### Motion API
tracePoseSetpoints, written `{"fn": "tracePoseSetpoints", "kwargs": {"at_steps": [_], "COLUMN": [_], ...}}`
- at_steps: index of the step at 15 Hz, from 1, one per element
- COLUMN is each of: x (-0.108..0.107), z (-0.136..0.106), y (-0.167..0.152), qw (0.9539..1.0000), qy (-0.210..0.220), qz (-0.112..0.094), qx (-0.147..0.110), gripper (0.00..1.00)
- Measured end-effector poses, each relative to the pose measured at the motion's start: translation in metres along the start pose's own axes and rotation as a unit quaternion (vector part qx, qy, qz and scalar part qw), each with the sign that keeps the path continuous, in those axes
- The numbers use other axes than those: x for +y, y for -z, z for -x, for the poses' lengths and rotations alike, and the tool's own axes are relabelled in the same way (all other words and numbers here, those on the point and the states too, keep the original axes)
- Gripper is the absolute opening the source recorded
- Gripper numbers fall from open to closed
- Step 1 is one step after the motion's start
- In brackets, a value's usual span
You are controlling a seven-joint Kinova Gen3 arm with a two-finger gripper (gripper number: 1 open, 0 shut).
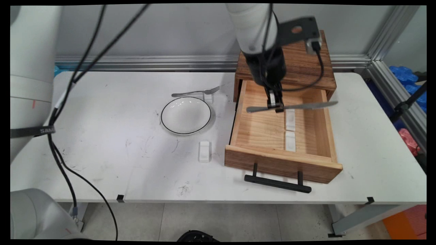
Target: Place the picked object into the drawer
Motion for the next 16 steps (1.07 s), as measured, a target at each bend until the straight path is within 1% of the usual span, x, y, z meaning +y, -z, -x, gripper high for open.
{"fn": "tracePoseSetpoints", "kwargs": {"at_steps": [3,8,13,16], "x": [0.000,0.000,0.000,0.000], "z": [-0.006,-0.015,-0.015,-0.013], "y": [-0.028,-0.070,-0.103,-0.118], "qw": [0.9999,0.9994,0.9985,0.9978], "qy": [-0.001,-0.008,-0.016,-0.019], "qz": [0.005,0.014,0.023,0.027], "qx": [-0.014,-0.029,-0.047,-0.057], "gripper": [0.00,0.00,0.00,0.00]}}
